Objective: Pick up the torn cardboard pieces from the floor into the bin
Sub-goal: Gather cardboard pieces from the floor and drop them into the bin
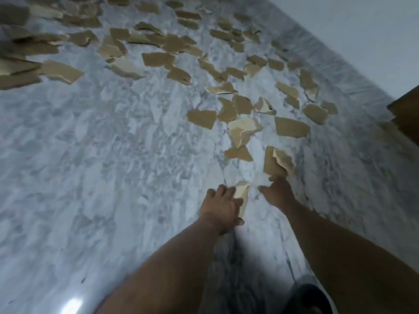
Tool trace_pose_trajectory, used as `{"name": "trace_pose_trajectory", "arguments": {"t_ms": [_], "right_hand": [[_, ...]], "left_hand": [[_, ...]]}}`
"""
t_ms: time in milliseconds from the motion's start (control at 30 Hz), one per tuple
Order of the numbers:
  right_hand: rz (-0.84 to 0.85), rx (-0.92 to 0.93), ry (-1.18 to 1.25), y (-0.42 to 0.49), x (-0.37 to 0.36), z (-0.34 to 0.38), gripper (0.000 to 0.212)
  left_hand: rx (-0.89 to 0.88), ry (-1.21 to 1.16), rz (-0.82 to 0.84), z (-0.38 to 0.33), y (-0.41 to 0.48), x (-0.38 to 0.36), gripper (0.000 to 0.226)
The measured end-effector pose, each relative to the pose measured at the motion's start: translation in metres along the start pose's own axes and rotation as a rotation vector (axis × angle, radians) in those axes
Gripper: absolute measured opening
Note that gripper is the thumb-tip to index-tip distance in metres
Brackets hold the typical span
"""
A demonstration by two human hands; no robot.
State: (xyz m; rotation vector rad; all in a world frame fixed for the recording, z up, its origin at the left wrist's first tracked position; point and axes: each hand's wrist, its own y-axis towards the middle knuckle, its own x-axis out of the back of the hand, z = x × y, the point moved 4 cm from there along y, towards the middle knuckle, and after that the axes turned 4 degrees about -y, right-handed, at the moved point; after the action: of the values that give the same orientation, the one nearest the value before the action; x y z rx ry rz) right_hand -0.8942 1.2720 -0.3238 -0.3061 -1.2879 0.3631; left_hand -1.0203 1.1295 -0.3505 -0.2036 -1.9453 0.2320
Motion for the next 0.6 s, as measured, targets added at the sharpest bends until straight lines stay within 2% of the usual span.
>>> {"name": "trace_pose_trajectory", "arguments": {"t_ms": [67,133,267,367,433,500,600], "right_hand": [[-0.124,-0.022,-0.135,0.012,-0.002,-0.010,0.065],[-0.181,-0.012,-0.178,0.024,0.006,-0.014,0.068],[-0.101,0.040,0.016,0.059,0.024,-0.011,0.079],[-0.019,-0.003,-0.075,0.071,0.005,-0.003,0.083],[-0.074,0.001,-0.170,0.052,-0.016,0.012,0.075],[-0.203,0.098,-0.245,0.018,-0.035,0.031,0.064],[-0.405,0.491,-0.320,-0.028,-0.066,0.061,0.042]], "left_hand": [[0.060,-0.016,-0.071,0.023,-0.012,0.007,0.055],[0.178,-0.040,-0.117,0.052,-0.026,0.019,0.056],[0.489,-0.119,-0.158,0.112,-0.063,0.034,0.097],[0.657,-0.178,-0.160,0.142,-0.074,0.037,0.117],[0.760,-0.303,-0.196,0.154,-0.075,0.036,0.109],[0.782,-0.430,-0.246,0.158,-0.074,0.036,0.093],[0.779,-0.513,-0.285,0.157,-0.072,0.043,0.083]]}}
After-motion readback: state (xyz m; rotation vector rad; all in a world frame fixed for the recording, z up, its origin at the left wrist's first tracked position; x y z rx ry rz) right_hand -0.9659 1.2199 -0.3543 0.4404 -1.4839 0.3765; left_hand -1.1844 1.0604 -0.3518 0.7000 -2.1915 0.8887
